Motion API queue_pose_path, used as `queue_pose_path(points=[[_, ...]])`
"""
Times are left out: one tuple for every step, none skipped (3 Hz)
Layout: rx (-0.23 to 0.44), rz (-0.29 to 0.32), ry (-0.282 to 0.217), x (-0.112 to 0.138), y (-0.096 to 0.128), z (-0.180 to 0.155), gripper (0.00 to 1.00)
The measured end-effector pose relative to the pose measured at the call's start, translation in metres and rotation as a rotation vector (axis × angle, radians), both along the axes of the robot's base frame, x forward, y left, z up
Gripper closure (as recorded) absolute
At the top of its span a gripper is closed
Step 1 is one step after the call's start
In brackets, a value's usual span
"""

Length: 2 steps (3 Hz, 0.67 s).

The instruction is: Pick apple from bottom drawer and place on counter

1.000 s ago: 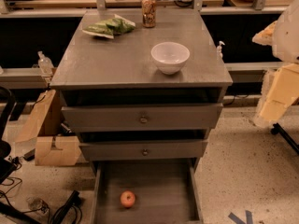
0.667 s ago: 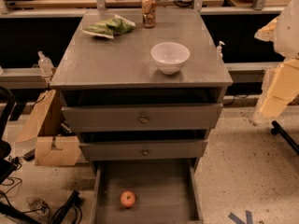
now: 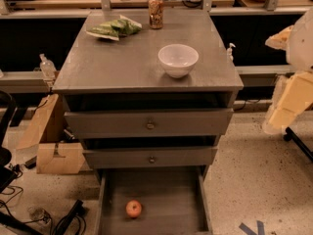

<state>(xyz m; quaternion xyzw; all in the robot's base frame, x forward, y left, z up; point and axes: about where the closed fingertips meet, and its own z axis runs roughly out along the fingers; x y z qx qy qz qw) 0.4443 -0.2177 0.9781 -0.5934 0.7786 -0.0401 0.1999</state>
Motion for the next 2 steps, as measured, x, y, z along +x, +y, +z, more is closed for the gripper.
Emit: queue_pose_path(points=[[0.152, 0.041, 0.031, -0.004, -0.009, -0.083, 0.0], [0.362, 0.037, -0.025, 0.005, -0.021, -0.149, 0.0]])
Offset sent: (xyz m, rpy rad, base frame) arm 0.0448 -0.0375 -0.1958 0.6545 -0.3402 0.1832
